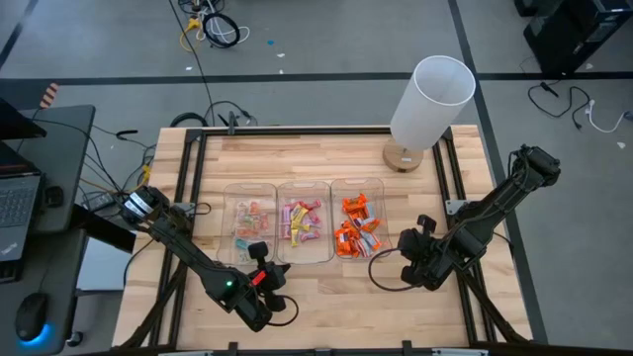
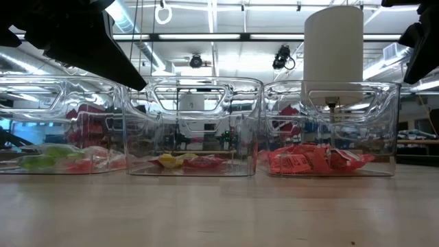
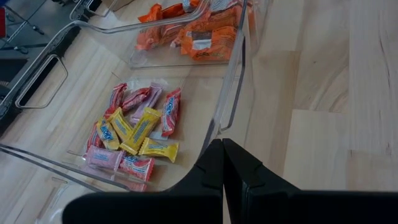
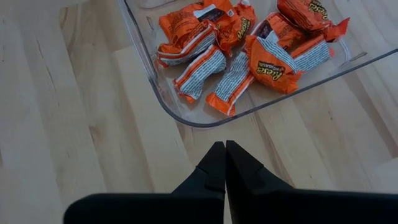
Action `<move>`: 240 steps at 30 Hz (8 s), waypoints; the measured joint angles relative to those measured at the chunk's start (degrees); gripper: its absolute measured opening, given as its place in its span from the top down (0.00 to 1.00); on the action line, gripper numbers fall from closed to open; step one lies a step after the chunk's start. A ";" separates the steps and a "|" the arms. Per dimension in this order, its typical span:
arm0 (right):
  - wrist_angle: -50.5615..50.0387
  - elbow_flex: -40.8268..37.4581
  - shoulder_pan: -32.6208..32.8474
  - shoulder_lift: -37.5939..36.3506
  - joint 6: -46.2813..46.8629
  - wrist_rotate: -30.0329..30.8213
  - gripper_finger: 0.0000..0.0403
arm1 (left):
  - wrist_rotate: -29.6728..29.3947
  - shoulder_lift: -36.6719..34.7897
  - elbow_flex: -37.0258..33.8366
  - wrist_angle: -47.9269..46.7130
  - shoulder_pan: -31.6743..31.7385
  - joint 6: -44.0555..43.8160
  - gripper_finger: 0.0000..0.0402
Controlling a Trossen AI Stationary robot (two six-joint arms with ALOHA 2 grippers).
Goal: Sort candy
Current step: Return to Home Position
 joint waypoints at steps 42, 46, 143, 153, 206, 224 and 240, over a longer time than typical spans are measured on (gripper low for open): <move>1.31 8.48 4.47 -0.17 -6.97 3.96 1.00 | -6.44 -0.07 22.08 -11.72 -8.55 19.29 1.00; 7.87 9.97 4.61 -0.17 -15.17 8.19 1.00 | -8.67 -0.07 25.96 -11.50 -8.59 27.59 1.00; 76.79 -48.01 -22.38 -72.77 -77.73 -12.05 1.00 | 38.39 -88.54 -63.69 57.23 15.98 57.68 1.00; 70.96 -47.45 -22.43 -72.75 -74.80 -11.66 1.00 | 42.71 -91.19 -63.66 59.07 15.94 61.78 1.00; 60.30 -51.69 -22.71 -72.57 -62.99 -1.18 1.00 | 20.26 -90.62 -63.76 37.40 16.24 48.09 0.98; 60.30 -51.69 -22.71 -72.57 -62.98 -1.20 0.99 | 20.28 -90.62 -63.78 37.70 16.24 48.15 0.98; 60.30 -51.69 -22.71 -72.57 -62.98 -1.20 0.99 | 20.28 -90.61 -63.78 37.71 16.22 48.16 0.98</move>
